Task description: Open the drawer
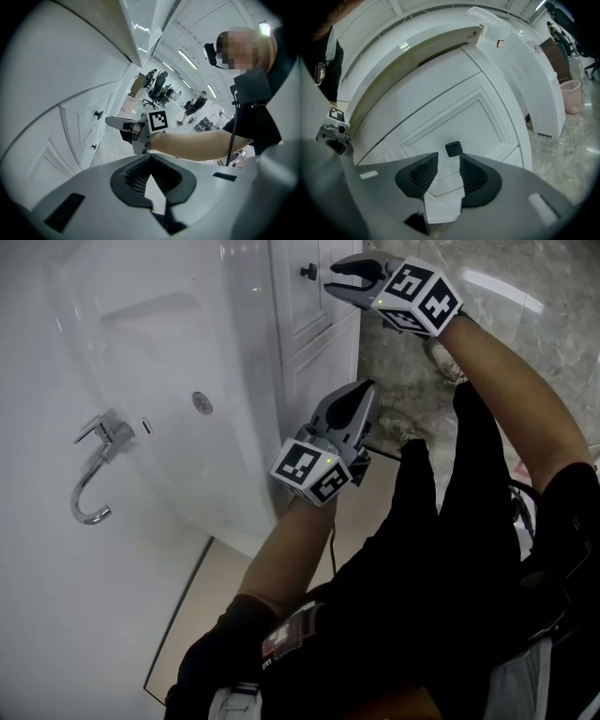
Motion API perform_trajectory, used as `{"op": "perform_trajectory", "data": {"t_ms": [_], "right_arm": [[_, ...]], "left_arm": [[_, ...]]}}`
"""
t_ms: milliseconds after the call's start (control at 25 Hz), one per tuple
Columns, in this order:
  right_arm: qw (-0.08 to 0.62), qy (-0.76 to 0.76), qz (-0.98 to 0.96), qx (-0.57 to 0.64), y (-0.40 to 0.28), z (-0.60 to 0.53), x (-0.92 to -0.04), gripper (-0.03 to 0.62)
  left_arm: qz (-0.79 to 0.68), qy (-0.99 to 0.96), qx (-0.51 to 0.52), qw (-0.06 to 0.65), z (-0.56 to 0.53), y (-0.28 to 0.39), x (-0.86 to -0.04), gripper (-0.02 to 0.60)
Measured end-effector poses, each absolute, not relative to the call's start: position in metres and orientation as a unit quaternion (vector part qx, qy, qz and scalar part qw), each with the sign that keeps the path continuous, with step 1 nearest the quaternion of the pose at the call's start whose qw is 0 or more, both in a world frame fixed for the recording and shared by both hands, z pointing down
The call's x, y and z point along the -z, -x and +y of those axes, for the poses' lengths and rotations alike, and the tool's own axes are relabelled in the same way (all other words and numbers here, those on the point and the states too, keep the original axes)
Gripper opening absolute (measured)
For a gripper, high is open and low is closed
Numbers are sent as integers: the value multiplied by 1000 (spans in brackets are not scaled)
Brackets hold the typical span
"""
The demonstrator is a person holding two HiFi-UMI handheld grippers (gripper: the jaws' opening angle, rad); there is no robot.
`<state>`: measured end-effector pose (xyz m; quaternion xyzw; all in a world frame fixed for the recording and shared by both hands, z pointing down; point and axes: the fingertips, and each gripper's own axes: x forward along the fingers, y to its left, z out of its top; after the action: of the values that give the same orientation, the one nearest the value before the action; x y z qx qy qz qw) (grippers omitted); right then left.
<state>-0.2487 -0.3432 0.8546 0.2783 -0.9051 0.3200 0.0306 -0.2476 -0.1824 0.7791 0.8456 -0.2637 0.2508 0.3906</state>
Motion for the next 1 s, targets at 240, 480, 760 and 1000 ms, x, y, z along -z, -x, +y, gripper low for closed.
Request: {"op": "perform_trajectory", "data": {"t_ms": [240,480,760,1000], "right_arm": [[-8,-273,-899,-341,250,-349,-862,149],[-11,-273,-901,-337,253,-360,-866,175],[29,-271,-913,-302,274,-373,-857,175],[58,-277,-914,-289,279,-378,-861,140]], "left_arm": [[-268,-843,-274,378,-188,244,-796,-5],[-259,-845,-280,374,-185,238,-803,-4],[-257,-845,-280,377,-182,235,-792,-5],[-261,-845,-269,381,-182,237,-787,-5]]}}
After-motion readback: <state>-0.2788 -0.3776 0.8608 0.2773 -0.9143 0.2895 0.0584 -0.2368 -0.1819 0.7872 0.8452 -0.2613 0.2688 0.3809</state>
